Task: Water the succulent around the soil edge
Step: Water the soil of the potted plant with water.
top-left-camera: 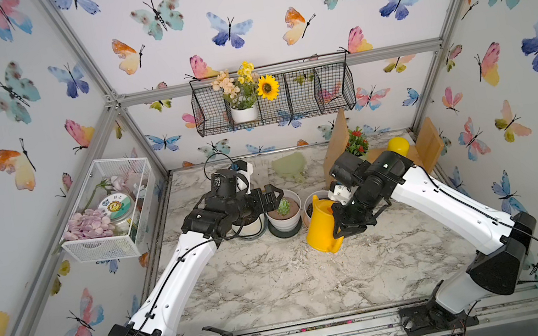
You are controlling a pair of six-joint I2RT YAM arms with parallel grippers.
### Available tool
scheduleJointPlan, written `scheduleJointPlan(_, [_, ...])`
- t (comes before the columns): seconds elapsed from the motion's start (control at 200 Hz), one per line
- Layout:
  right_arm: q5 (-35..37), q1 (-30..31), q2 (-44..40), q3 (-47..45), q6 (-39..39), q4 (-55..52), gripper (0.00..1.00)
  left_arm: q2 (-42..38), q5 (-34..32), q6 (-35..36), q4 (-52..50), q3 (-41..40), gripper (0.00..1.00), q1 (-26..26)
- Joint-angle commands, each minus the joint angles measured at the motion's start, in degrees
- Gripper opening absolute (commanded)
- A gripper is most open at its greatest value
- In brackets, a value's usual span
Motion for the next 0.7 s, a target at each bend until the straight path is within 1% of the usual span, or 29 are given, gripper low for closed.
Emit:
scheduleJointPlan(0.0, [-1.63,-0.18,1.29,1.9,0.05,-0.76,0.02,0.89,1.15,-0.05,0.51,1.26,0.99,-0.01])
scheduleJointPlan(0.185, [-3.22,-0.35,3.62,3.91,-0.58,-0.73,0.02,1.04,1.13,-0.13,0.86,1.24,0.99,-0.01])
scheduleJointPlan(0.325, [-3.18,-1.87,4.46,4.8,-0.66,-0.72,0.02,1.6,1.31,-0.1,0.86,1.67,0.98,-0.01])
scheduleJointPlan(0.696, [-4.45,-6.12,2.97,3.34,-2.24,-0.78,0.02,4.04,3.25,-0.11,0.95,3.79,0.98,-0.01])
